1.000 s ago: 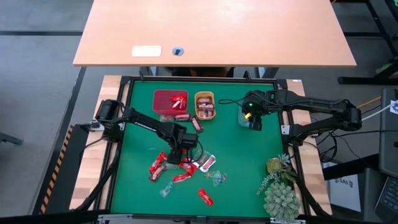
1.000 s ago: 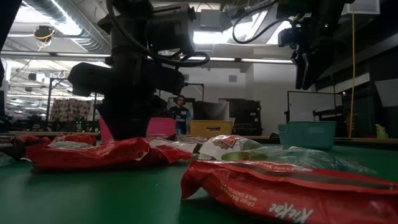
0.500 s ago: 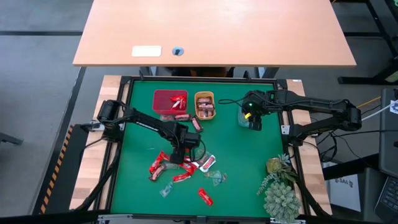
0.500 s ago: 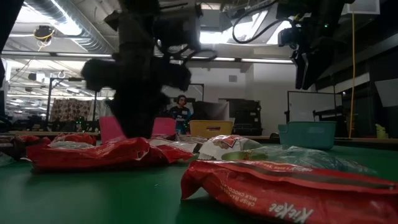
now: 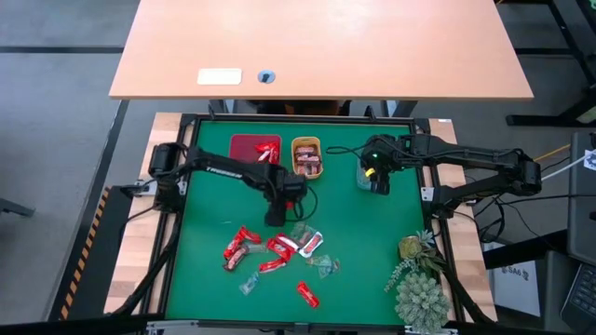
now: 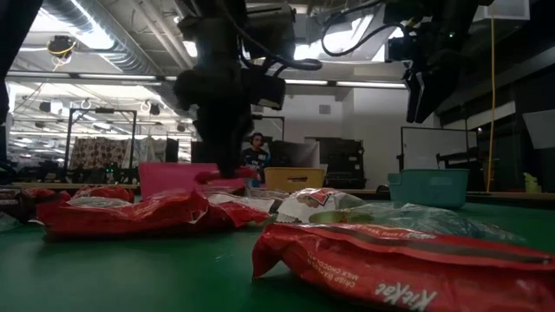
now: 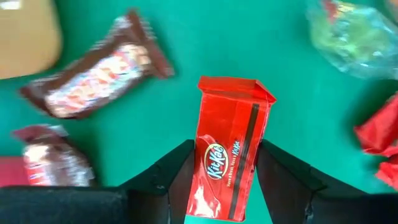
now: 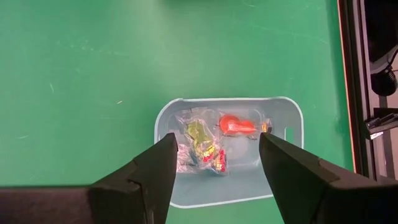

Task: Sort candy
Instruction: Put the red chocolate bar into the red bin

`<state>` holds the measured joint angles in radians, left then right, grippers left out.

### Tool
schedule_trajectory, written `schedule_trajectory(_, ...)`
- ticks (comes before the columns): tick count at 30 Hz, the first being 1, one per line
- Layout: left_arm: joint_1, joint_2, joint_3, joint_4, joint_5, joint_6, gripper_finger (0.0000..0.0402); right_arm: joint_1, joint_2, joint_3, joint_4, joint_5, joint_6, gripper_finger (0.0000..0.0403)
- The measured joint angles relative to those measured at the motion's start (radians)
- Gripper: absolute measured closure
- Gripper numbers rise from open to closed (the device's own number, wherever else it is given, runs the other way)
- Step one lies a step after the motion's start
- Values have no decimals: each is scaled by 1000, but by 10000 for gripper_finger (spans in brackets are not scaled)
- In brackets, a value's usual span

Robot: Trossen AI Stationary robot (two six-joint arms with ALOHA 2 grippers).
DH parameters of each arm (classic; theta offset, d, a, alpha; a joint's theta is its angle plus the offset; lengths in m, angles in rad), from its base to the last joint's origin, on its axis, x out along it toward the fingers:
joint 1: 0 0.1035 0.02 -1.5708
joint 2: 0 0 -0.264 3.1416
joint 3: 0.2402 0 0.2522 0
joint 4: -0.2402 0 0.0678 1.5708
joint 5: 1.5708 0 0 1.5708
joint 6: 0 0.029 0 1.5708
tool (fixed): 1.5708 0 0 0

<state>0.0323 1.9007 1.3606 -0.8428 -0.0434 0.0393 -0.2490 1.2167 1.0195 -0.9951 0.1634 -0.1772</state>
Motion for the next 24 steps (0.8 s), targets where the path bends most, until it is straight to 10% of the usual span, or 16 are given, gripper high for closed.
schedule_trajectory(14, 198, -2, 198, -228, -269, 113, 243, 0, 0, 0, 8, -306, 1, 176)
schedule_trajectory(24, 325, -2, 219, -279, -327, 101, 243, 0, 0, 0, 7, -330, 1, 176)
